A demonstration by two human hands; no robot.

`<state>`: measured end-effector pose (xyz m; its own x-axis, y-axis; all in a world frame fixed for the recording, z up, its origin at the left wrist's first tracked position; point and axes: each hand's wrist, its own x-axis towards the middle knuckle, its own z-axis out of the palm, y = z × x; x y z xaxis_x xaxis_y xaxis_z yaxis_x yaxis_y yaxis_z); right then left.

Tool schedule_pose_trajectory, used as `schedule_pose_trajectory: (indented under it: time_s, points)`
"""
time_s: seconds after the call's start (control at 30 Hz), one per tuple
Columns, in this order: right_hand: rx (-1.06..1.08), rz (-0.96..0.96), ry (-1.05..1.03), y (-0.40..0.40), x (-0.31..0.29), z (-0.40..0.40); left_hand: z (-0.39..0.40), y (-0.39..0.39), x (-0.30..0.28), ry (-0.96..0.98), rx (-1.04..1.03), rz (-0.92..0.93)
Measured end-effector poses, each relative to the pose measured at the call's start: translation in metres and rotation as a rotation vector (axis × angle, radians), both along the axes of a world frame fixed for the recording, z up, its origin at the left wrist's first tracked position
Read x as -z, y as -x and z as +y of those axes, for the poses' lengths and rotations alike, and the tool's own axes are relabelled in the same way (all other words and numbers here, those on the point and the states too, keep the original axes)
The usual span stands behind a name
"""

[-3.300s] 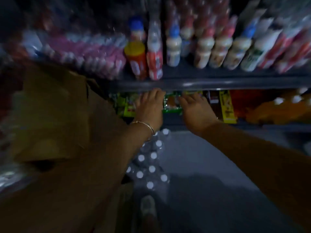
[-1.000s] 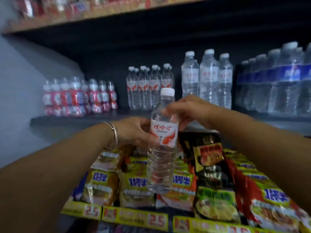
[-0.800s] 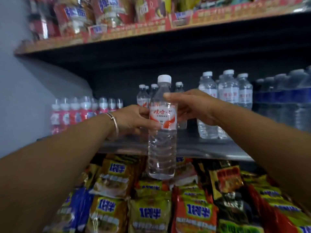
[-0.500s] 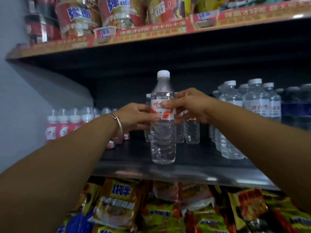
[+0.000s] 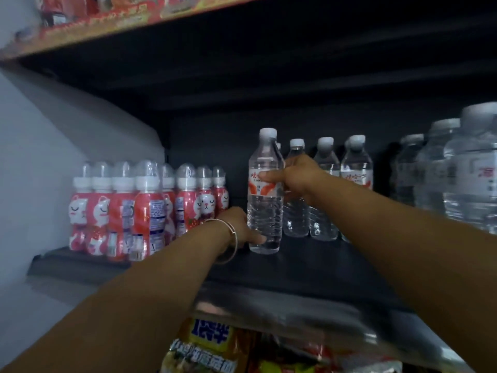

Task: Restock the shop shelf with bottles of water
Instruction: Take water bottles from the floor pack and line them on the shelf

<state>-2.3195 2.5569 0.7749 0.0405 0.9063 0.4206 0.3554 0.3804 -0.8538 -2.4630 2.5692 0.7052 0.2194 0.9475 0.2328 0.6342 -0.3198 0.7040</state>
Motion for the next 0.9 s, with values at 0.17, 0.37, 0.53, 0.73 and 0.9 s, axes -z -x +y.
schedule_pose_trajectory:
  time_s: [0.17,0.37,0.53,0.73,0.9]
  points:
    - [0.027,-0.016,0.025,0.002,0.0,0.028,0.022,-0.008,0.0,-0.018,-0.019,0.063]
    - [0.028,-0.173,0.147,-0.002,0.006,0.037,0.032,-0.018,-0.003,-0.08,-0.048,0.195]
    - [0.071,-0.148,0.158,-0.005,0.013,0.047,0.04,-0.025,-0.005,-0.106,-0.064,0.298]
    - [0.119,-0.169,0.138,-0.003,0.016,0.046,0.039,-0.026,-0.005,-0.148,-0.012,0.338]
    - [0.263,-0.374,0.031,-0.005,0.026,0.038,0.033,-0.024,-0.007,-0.162,-0.018,0.409]
